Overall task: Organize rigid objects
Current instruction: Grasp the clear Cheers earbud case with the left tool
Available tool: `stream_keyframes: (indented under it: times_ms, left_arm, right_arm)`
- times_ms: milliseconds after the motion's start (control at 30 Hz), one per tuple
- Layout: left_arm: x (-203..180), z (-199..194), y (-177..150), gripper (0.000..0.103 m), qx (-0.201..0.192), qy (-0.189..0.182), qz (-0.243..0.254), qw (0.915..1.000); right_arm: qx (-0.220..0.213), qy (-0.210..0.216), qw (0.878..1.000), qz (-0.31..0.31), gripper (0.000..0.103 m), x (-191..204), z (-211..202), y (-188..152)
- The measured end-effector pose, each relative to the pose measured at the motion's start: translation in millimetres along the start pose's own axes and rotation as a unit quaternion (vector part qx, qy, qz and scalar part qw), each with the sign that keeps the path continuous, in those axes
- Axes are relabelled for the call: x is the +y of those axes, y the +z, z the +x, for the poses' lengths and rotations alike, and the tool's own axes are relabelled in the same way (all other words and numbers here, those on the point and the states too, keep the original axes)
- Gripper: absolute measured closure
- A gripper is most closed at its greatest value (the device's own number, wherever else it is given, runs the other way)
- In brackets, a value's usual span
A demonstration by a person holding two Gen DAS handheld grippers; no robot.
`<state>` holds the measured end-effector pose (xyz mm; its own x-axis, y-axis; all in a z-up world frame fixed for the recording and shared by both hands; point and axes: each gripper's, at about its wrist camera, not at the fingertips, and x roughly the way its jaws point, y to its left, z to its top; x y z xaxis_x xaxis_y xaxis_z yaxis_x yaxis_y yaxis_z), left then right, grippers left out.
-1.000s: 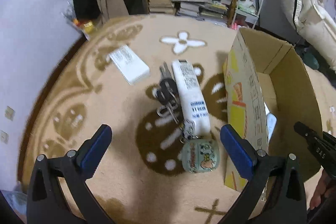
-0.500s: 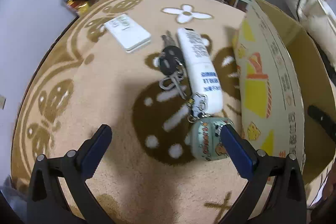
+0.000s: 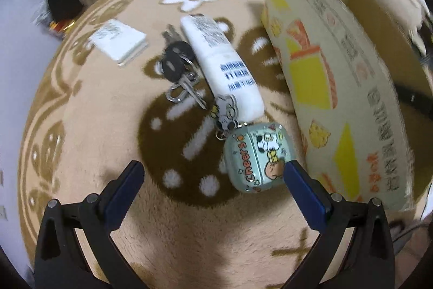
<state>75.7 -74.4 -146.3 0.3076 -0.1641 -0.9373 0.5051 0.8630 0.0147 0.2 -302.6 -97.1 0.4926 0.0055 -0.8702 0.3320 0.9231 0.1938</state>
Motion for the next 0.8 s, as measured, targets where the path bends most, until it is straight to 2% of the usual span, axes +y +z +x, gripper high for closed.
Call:
stream_keyframes:
  times_ms: [233, 367, 467, 567, 633, 733, 767, 800]
  left_arm:
    - [-6.7, 6.4, 10.3, 0.001, 0.02, -0.026, 0.061, 0.9976]
    - [-20.6, 18.5, 8.4, 0.001, 0.054, -0.058, 0.114, 0.9903]
    - [-37.4, 29.7, 2.5, 0.0, 0.054, -0.014, 0.169, 0.9841]
    - [-35.2, 28.7, 7.0, 0.0, 0.042, -0.017, 0.149, 0.9878]
    - [-29.7, 27.0, 14.0, 0.001, 0.027, -0.003, 0.132, 0.9908]
    - [-30.6, 25.7, 12.7, 0.012, 0.024, -0.017, 0.142, 0.9894]
    - [-33.7, 23.5, 11.0, 0.019, 0.019, -0.018, 0.151, 0.9882]
    - [-37.9, 21.8, 9.5, 0.032, 0.015, -0.024, 0.161, 0.9865]
  right_arm:
    - [0.0, 0.005, 1.0, 0.004, 0.092, -2.9, 1.2, -1.5]
    - [0.0, 0.005, 1.0, 0.002, 0.092, -4.2, 0.9, -1.8]
    - [0.0, 0.005, 1.0, 0.003, 0.092, -3.8, 0.9, -2.1]
    - [0.0, 0.005, 1.0, 0.002, 0.092, -3.4, 0.4, -2.5]
    - [0.0, 0.006, 1.0, 0.003, 0.092, -3.5, 0.5, -2.6]
    - [0.0, 0.005, 1.0, 0.002, 0.092, -3.3, 0.4, -2.7]
    - [0.0, 0.004, 1.0, 0.002, 0.092, -2.5, 0.4, -3.2]
    - [0.0, 0.004, 1.0, 0.002, 0.092, -3.8, 0.5, -2.3]
